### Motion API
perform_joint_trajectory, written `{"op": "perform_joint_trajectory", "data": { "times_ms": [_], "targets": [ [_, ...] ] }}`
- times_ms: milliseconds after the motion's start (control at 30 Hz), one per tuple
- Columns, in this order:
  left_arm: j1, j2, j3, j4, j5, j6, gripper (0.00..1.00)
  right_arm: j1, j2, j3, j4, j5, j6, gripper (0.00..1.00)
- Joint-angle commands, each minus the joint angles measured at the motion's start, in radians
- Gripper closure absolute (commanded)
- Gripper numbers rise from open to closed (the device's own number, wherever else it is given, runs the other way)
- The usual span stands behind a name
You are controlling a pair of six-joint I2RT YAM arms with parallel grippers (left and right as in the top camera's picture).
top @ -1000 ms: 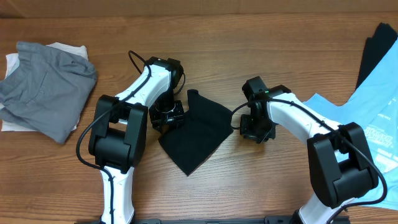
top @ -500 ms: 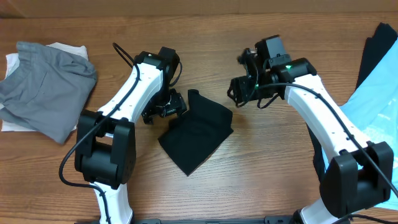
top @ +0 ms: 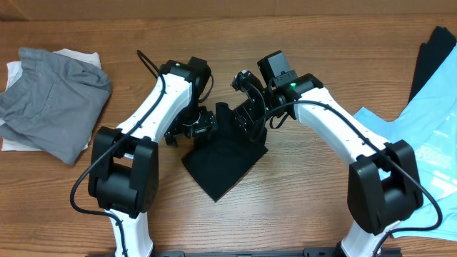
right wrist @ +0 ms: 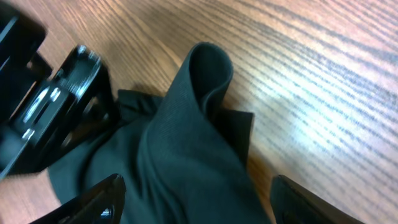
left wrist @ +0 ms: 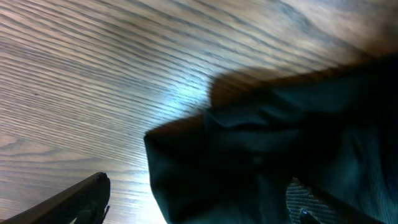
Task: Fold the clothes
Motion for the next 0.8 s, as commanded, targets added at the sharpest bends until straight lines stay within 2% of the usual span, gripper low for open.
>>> {"op": "perform_joint_trajectory", "data": {
  "times_ms": [0,100,200,233,267,300,333,433,567,700,733,767],
  "targets": [
    [-0.022,-0.009,-0.010,-0.004,0.008,0.027,0.07,0.000,0.054,-0.002,0.021,-0.005,-0.016,0.22],
    [-0.024,-0.009,-0.030,0.009,0.008,0.027,0.07,0.000,0.085,-0.002,0.032,-0.005,-0.017,0.22],
    [-0.024,-0.009,-0.067,0.035,0.010,0.027,0.06,0.000,0.109,-0.002,0.039,-0.005,-0.016,0.32],
    [-0.024,-0.009,-0.090,0.052,0.021,0.027,0.06,0.000,0.111,-0.002,0.042,-0.003,-0.017,0.43],
    [-0.024,-0.009,-0.111,0.071,0.028,0.027,0.06,0.000,0.111,-0.002,0.047,0.004,-0.016,0.62],
    [-0.024,-0.009,-0.139,0.100,0.030,0.027,0.07,0.000,0.111,-0.002,0.047,0.019,-0.010,0.85],
    [-0.024,-0.009,-0.156,0.119,0.030,0.027,0.07,-0.001,0.111,-0.002,0.043,0.045,0.010,0.96],
    [-0.024,-0.009,-0.211,0.187,0.026,0.027,0.10,-0.001,0.111,-0.002,0.014,0.169,0.126,0.96],
    [-0.023,-0.009,-0.269,0.256,-0.028,0.025,0.11,-0.001,0.111,-0.002,-0.108,0.422,0.467,0.96],
    [-0.019,-0.009,-0.270,0.279,-0.042,0.023,0.15,-0.001,0.111,-0.002,-0.184,0.459,0.518,0.95],
    [-0.018,-0.009,-0.270,0.283,-0.043,0.023,0.15,-0.001,0.111,-0.002,-0.192,0.460,0.517,0.93],
    [-0.018,-0.009,-0.270,0.285,-0.053,0.015,0.16,-0.001,0.111,-0.002,-0.199,0.459,0.517,0.83]
  ]
}}
